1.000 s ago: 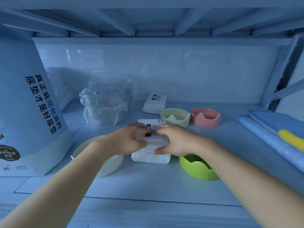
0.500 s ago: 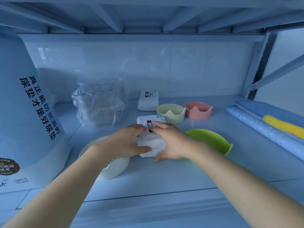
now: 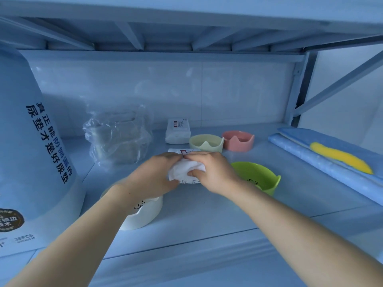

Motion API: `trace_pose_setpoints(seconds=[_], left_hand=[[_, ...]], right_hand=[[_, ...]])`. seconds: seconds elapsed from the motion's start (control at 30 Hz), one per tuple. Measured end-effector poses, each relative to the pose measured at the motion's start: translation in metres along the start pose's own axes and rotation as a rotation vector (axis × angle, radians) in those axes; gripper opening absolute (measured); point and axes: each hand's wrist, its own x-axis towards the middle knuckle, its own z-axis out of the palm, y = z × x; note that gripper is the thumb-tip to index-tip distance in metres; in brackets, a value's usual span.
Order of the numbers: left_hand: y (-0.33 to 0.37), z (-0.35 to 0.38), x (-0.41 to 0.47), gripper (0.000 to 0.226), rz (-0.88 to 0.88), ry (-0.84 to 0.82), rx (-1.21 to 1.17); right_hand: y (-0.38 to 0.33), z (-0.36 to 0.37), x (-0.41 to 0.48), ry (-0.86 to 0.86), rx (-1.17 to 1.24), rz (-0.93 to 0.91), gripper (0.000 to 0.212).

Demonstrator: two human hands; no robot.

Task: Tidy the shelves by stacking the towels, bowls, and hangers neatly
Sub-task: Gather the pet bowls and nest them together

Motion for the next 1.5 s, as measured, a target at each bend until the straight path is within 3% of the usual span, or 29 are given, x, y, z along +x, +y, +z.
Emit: trace_pose_setpoints(seconds=[0.23, 0.37, 0.5, 0.53, 0.6, 0.67, 0.77, 0.9, 1.1, 1.23, 1.5], left_hand=[[0.001, -0.005, 0.007, 0.060, 0.071, 0.153, -0.126], [0.012, -0.012, 0.016, 0.051, 0.052, 0.195, -0.110], [0.017, -0.010, 0.022, 0.046, 0.029, 0.203, -0.078], [0.017, -0.009, 0.022, 0.045, 0.024, 0.209, -0.076], [0.018, -0.007, 0.023, 0.046, 0.014, 0.227, -0.069], [0.019, -0.006, 0.025, 0.048, 0.013, 0.243, -0.050], [0.019, -0.005, 0.026, 0.050, 0.016, 0.235, -0.039], [0.020, -0.006, 0.025, 0.043, 0.065, 0.282, -0.023], [0.041, -0.013, 0.047, 0.053, 0.270, 0.489, -0.007], [0.063, 0.001, 0.083, 0.062, 0.320, 0.443, -0.074], [0.096, 0.058, 0.167, 0.060, 0.347, 0.340, -0.099]], right_hand=[[0.002, -0.013, 0.005, 0.084, 0.066, 0.009, 0.021], [0.005, -0.032, 0.014, 0.128, 0.102, -0.047, 0.009], [0.016, -0.041, 0.014, 0.093, 0.126, -0.078, 0.011], [0.019, -0.042, 0.013, 0.064, 0.106, -0.068, 0.017], [0.026, -0.043, 0.014, -0.025, -0.019, -0.048, 0.066], [0.030, -0.040, 0.015, -0.069, -0.166, -0.082, 0.089], [0.033, -0.036, 0.016, -0.015, -0.249, -0.150, 0.074], [0.035, -0.040, 0.013, 0.089, -0.178, -0.176, 0.056], [0.042, -0.075, 0.013, 0.411, -0.164, -0.232, 0.057], [0.072, -0.110, 0.007, 0.500, -0.210, -0.195, 0.056], [0.155, -0.146, -0.015, 0.486, -0.294, -0.084, 0.053]])
